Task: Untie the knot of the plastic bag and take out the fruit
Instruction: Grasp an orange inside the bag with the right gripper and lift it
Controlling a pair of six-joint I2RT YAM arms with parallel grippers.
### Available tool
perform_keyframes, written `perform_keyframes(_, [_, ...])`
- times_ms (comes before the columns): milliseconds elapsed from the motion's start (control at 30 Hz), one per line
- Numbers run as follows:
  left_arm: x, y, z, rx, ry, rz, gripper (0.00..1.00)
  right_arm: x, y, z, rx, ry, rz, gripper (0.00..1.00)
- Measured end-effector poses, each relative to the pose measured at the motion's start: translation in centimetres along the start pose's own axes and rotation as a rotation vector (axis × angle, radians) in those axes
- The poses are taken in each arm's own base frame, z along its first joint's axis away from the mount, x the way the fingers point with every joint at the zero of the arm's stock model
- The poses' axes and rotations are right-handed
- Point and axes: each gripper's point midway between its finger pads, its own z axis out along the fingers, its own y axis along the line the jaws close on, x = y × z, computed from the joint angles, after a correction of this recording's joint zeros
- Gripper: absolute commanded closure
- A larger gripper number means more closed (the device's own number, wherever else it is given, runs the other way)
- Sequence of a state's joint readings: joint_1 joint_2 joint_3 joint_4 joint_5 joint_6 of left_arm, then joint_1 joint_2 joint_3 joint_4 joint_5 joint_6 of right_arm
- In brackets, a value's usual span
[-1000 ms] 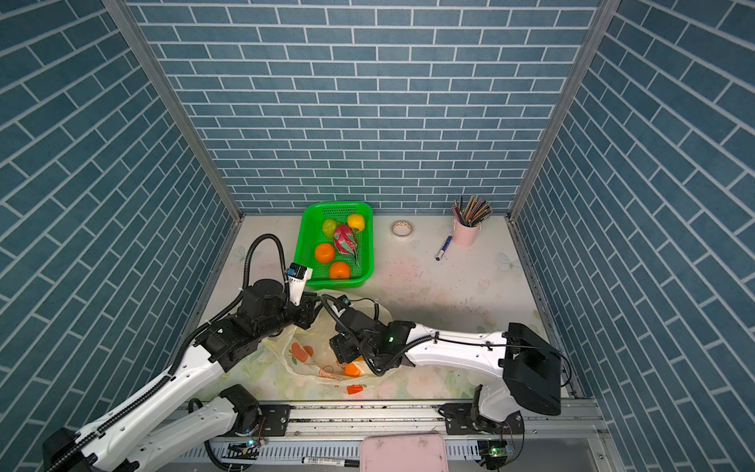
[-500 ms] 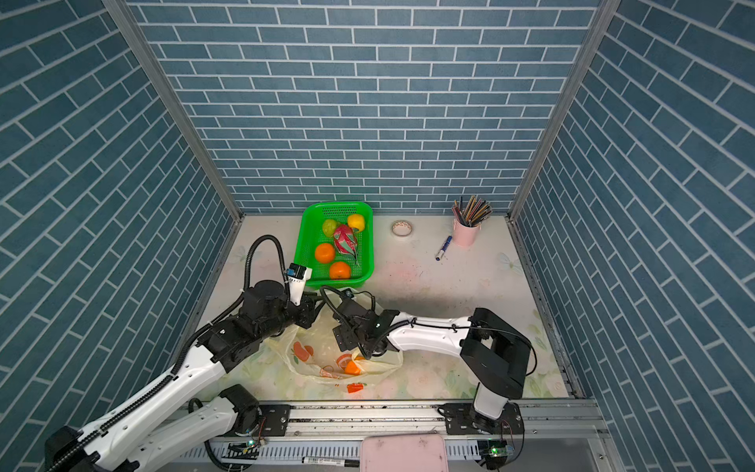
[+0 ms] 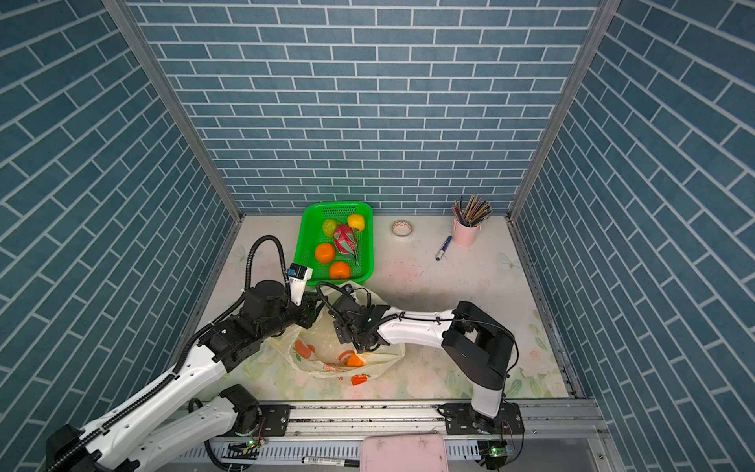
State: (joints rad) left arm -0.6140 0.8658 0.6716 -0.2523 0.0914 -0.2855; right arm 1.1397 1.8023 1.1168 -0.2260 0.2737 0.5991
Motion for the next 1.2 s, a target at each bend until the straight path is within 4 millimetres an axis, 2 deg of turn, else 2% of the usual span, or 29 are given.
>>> perform_keyframes(167, [0.0, 0.0, 0.0, 0.0, 0.0, 0.0, 0.62, -0.3, -0.2, 0.6, -0.009, -0.004, 0.022, 0.35])
perform_keyframes(400, [0.0, 0.0, -0.1, -0.002, 0.0, -0.007, 0.62, -0.1, -0.1, 0.2, -0.034, -0.008, 0.028, 0.37])
perform_keyframes(533, [0.0, 0.1, -0.1, -0.008, -0.001, -0.013, 0.62, 0.0, 0.0, -1.6, -0.082, -0.025, 0.034, 0.39])
perform_keyframes(833, [0.3, 0.5, 0.4, -0.026, 0.014, -0.023, 0.62, -1.4, 2.0, -6.5, -0.262, -0.139, 0.043, 0.42])
perform_keyframes(1200, [0.8, 0.7, 0.7, -0.039, 0.034, -0.045, 0.62, -1.1, 4.0, -10.5, -0.437, -0.194, -0.006, 0.42])
